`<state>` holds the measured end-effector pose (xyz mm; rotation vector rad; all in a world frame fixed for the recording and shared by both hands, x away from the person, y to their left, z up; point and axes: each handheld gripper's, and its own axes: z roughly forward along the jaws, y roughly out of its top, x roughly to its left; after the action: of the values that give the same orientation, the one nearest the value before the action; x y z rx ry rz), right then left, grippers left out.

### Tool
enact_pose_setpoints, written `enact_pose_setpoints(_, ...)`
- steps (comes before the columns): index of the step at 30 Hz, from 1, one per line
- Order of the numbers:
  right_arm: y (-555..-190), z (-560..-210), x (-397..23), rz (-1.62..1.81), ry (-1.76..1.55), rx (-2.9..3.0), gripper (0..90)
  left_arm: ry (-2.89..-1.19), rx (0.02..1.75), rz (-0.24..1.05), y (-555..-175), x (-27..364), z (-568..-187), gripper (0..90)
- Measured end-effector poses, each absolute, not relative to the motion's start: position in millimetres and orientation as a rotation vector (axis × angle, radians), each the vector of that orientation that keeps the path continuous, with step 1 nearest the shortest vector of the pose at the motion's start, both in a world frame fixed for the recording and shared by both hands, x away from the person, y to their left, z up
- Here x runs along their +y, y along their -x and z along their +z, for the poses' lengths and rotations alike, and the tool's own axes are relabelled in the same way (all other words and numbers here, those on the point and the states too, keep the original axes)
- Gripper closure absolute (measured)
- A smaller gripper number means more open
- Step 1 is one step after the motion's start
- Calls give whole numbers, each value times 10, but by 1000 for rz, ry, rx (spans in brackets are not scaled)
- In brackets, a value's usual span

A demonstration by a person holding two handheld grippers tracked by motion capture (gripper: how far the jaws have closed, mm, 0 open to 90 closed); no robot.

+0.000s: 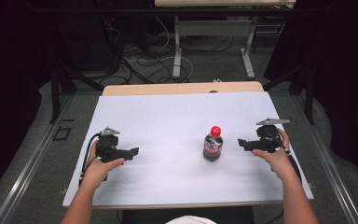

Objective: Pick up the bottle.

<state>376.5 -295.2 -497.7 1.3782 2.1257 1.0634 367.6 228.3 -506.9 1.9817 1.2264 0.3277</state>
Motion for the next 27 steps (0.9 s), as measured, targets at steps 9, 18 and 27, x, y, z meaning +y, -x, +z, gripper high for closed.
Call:
enact_pose_setpoints(9,-3483,-4640,-2699,1192,-1147,2218,152,-1950,1143,336,-3528,2207,-4798,6)
enact_pose_setpoints(18,-3442,-4670,-2446,1216,-1046,2293,175,-1958,1052,330,-3431,2044,-4670,6)
enact_pose_setpoints(27,-3519,-4882,-2247,1189,-1059,2334,179,-1989,1022,294,-3425,1889,-4764,9)
